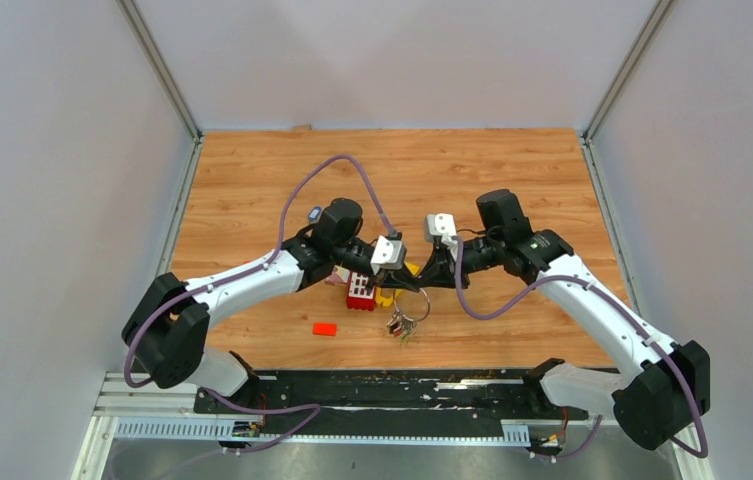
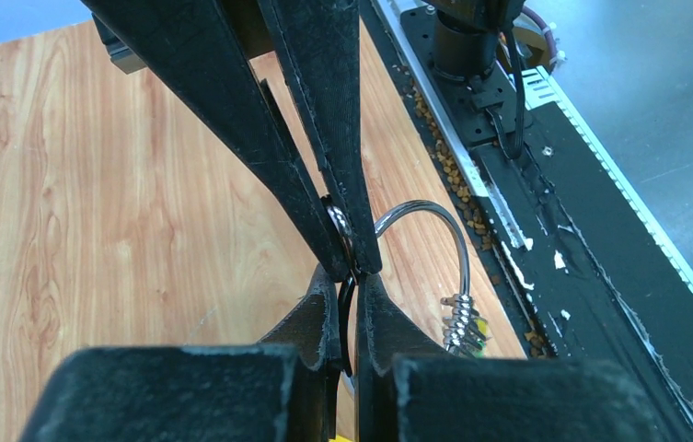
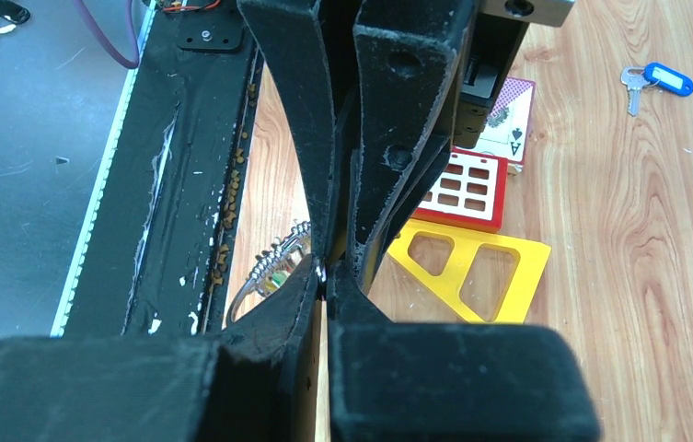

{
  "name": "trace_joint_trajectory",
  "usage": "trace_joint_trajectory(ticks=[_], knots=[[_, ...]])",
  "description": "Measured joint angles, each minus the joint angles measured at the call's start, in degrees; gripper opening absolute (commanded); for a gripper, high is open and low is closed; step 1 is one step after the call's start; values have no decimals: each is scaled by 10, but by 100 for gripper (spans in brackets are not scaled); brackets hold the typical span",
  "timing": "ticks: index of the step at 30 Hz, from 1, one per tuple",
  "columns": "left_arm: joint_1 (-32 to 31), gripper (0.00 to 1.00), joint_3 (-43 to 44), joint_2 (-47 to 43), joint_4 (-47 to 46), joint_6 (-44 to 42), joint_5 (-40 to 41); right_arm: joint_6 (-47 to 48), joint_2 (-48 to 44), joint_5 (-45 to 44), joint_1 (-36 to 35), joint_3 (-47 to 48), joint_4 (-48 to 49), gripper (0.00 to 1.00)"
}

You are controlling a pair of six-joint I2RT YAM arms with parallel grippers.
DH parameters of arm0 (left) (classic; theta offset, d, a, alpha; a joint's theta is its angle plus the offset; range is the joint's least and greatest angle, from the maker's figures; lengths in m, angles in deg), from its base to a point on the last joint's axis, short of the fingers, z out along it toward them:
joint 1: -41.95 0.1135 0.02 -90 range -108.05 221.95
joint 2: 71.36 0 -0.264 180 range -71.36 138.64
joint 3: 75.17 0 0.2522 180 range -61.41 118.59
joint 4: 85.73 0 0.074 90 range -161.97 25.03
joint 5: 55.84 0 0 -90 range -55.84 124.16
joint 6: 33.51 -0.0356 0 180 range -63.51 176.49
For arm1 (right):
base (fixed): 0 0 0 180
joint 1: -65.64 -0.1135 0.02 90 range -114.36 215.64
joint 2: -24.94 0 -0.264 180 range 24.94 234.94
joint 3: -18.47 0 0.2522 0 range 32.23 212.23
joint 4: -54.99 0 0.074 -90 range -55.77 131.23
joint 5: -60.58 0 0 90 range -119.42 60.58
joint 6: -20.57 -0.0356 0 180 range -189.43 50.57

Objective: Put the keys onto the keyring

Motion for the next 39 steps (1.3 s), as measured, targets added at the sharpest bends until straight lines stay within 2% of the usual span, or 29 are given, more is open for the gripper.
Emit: trace_joint_trajectory(ticks=[6, 10, 16, 21, 26, 39], knots=[[-1, 0, -5, -1, -18, 3, -4, -12, -16, -5, 1, -9, 11, 13], [0, 0, -46, -12, -108, 52, 1, -37, -25, 0, 3, -22, 36, 19], [3, 0, -113, -15, -277, 170, 7, -68, -26, 17, 3, -28, 54, 23], [7, 0, -140, -14, -366, 250, 11, -82, -26, 30, 4, -28, 71, 28], [10, 0, -151, -11, -412, 290, 15, -90, -28, 41, 6, -28, 80, 33], [15, 0, -169, -6, -480, 344, 16, -104, -26, 49, 6, -28, 93, 40]])
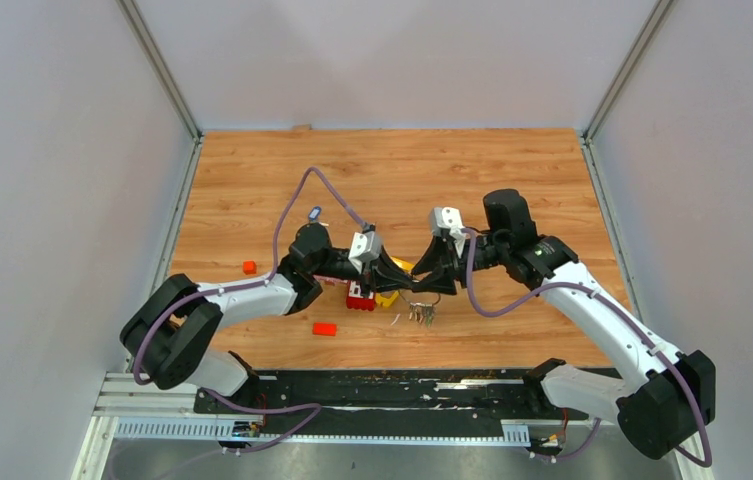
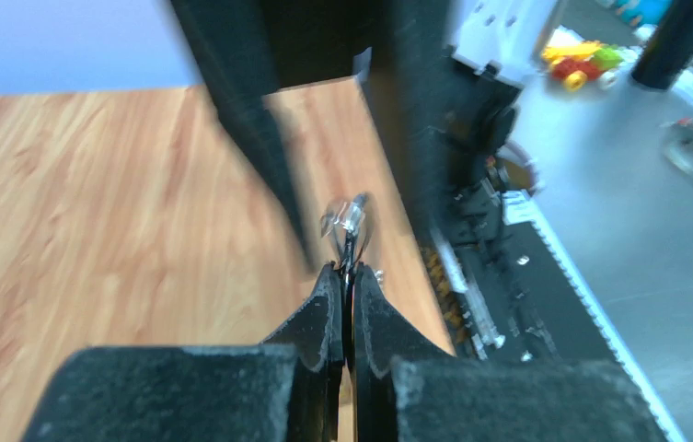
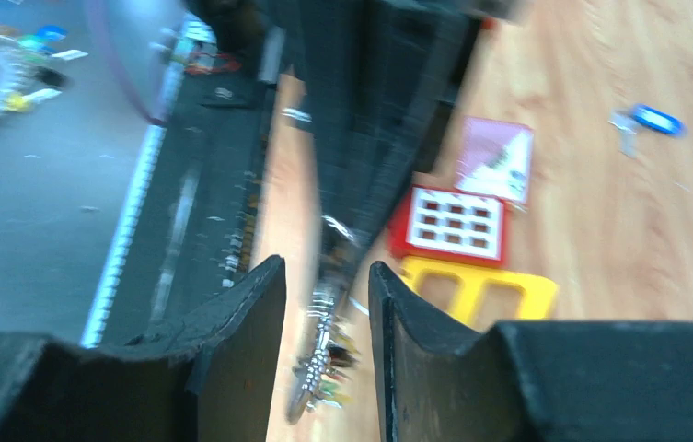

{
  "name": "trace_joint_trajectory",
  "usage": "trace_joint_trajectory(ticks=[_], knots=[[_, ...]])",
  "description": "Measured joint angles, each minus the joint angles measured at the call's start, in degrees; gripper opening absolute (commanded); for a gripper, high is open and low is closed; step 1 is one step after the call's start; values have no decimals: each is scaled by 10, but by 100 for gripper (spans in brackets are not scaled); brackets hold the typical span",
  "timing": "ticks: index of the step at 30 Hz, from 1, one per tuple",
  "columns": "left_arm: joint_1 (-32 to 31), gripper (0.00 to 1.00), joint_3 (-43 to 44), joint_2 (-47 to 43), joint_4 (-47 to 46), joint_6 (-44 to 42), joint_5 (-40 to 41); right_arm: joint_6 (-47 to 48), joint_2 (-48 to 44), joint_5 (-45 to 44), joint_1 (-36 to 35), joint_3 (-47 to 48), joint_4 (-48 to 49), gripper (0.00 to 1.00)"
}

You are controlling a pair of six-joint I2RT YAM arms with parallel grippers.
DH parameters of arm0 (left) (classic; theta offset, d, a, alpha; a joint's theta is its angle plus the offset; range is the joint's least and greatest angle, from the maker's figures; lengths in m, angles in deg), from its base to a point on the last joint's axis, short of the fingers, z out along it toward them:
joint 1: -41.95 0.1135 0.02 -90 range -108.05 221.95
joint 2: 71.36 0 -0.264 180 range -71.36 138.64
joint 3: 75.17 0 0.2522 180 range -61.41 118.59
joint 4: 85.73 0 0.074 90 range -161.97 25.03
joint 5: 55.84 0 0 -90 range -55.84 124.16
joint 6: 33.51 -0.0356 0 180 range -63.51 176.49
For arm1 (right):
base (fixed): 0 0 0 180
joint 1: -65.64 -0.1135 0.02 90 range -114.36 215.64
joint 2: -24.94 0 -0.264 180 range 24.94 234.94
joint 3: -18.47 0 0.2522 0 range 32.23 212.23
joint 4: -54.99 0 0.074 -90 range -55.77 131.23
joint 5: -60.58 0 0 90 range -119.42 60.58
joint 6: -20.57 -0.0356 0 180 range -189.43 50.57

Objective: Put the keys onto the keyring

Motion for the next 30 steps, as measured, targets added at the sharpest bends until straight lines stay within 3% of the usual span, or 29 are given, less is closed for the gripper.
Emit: trace_joint_trajectory(ticks=[8, 15, 17, 21, 26, 30], knots=[[-4, 0, -5, 0, -30, 2, -10, -10, 8, -45, 0, -3, 14, 36], [-2, 0, -5, 0, -24, -10, 1, -11, 7, -42, 0, -3, 9, 11], [-2, 0, -5, 0, -18, -17, 3, -8, 7, -44, 0, -3, 7, 8], [-2, 0, -3, -4, 1, -40, 8, 5, 7, -48, 0, -3, 0, 13], [-4, 0, -3, -8, 11, -57, 16, 22, 7, -44, 5, -3, -3, 26], [-3, 0, -3, -12, 16, -66, 17, 31, -1, -46, 26, -3, -29, 28]])
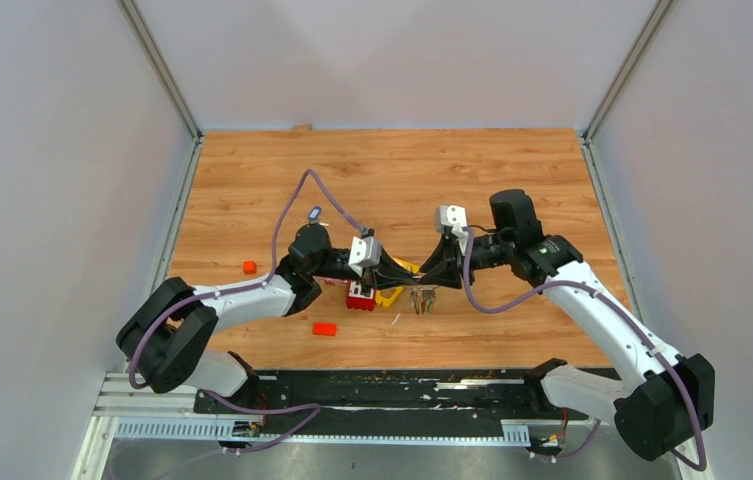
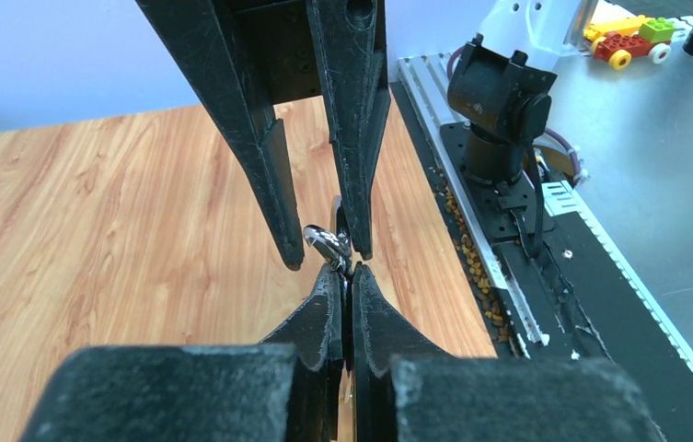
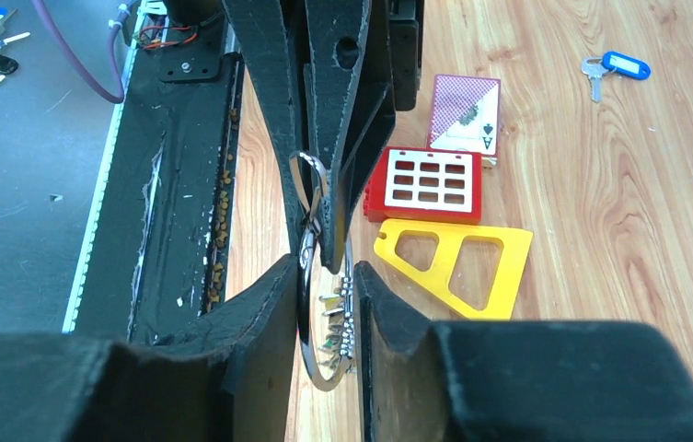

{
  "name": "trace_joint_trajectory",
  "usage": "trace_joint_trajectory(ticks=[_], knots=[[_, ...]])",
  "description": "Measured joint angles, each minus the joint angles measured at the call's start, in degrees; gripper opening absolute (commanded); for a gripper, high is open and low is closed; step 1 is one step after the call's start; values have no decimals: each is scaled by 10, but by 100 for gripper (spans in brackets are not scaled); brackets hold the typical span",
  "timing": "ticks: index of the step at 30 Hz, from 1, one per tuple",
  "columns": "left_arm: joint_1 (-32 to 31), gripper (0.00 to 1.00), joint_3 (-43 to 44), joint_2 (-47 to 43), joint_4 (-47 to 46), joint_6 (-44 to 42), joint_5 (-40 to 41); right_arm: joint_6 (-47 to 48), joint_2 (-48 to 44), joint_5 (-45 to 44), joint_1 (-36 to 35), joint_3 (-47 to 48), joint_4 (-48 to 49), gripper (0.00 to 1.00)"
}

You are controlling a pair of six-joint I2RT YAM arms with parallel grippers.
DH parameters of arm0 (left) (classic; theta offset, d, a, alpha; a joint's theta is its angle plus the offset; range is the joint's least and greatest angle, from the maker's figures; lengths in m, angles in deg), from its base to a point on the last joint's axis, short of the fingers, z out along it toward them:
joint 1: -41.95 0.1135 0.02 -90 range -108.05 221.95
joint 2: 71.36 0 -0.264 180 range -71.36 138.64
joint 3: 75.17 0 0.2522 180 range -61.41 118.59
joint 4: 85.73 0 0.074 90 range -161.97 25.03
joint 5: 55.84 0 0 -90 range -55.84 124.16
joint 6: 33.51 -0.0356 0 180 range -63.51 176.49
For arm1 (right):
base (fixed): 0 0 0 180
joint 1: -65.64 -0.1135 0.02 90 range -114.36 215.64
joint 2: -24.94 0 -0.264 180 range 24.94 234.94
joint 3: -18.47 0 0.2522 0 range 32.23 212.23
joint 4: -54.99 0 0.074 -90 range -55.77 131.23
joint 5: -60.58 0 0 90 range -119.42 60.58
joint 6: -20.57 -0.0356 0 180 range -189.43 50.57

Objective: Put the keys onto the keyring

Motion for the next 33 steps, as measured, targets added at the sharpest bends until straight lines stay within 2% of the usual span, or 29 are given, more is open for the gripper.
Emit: trace_joint_trajectory(ticks=[4, 9, 10, 13, 19, 23, 27, 33], knots=[[0, 0, 1, -1, 1, -4, 2, 10, -8, -3, 10, 0, -11, 26], [1, 0, 1, -1, 3, -7, 8, 16, -10, 0, 13, 0, -21, 1], [1, 0, 1, -1, 4, -7, 9, 16, -10, 2, 13, 0, -24, 0], [1, 0, 1, -1, 7, -7, 11, 19, -9, 5, 13, 0, -28, 0], [1, 18, 6, -1, 19, -6, 26, 26, -11, -6, 14, 0, -24, 0], [1, 23, 11, -1, 28, -4, 32, 28, -14, -18, 16, 0, -22, 0], [3, 25, 15, -1, 32, -1, 36, 27, -11, -30, 20, 0, -25, 0], [3, 23, 16, -1, 35, 4, 38, 25, -8, -31, 20, 0, -24, 0]])
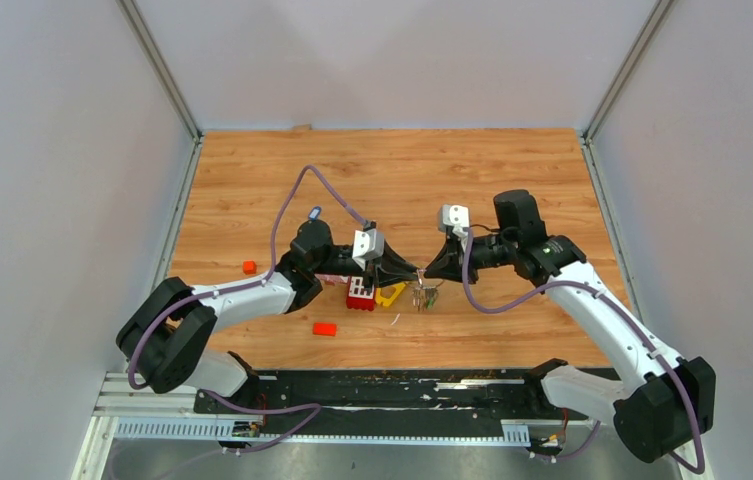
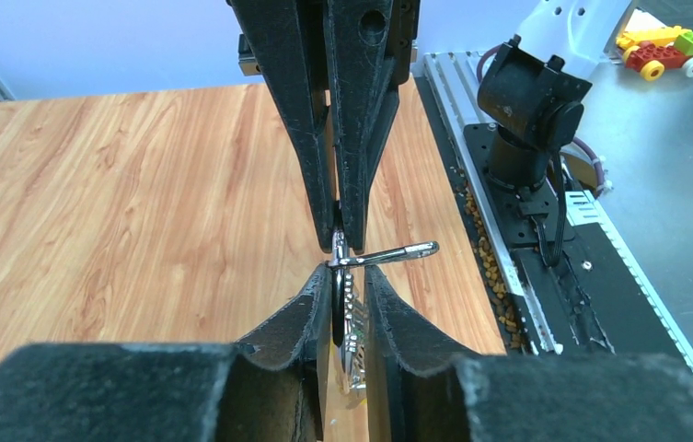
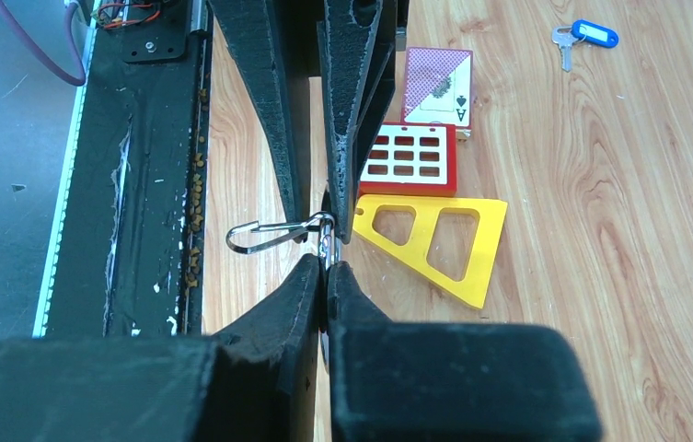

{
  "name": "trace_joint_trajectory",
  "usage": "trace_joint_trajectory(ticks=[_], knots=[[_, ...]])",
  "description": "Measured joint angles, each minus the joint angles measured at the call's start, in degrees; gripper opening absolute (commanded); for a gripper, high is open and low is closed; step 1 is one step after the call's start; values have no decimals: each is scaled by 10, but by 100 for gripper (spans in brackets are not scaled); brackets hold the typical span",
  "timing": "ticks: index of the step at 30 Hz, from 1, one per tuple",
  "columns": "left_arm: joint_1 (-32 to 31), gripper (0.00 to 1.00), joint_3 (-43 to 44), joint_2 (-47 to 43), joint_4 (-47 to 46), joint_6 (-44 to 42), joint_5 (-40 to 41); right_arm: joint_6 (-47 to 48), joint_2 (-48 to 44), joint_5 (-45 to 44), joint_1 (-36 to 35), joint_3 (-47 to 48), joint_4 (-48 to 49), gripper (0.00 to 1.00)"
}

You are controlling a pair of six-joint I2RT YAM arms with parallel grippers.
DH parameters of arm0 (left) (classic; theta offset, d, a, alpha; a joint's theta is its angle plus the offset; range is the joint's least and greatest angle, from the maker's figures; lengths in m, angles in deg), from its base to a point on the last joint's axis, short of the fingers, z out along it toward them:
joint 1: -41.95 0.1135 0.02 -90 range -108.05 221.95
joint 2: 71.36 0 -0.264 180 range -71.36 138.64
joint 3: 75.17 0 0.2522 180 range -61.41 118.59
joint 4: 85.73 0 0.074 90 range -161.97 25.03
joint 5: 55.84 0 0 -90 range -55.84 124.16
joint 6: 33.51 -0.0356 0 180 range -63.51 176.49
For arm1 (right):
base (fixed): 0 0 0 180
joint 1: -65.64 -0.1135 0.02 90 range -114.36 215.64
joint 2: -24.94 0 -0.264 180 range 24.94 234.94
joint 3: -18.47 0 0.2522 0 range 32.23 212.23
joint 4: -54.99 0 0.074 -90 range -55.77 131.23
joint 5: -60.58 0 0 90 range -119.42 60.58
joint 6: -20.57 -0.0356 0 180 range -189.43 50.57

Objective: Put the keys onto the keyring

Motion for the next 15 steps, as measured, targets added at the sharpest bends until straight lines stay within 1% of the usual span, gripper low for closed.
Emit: trace_joint_trajectory(ticks=[6, 7, 10, 13, 15], knots=[[2, 1, 0, 0, 1, 5, 3, -2, 7, 8, 0, 0, 0, 0], [3, 0, 0, 0, 1, 8, 3, -2, 9, 9, 0, 0, 0, 2], [3, 0, 0, 0, 1, 23, 2, 4, 10, 12, 0, 0, -1, 12], [3, 0, 0, 0, -5, 52, 1, 15, 7, 12, 0, 0, -3, 25], [3, 0, 0, 1, -18, 79, -3, 28, -2, 10, 0, 0, -2, 31]])
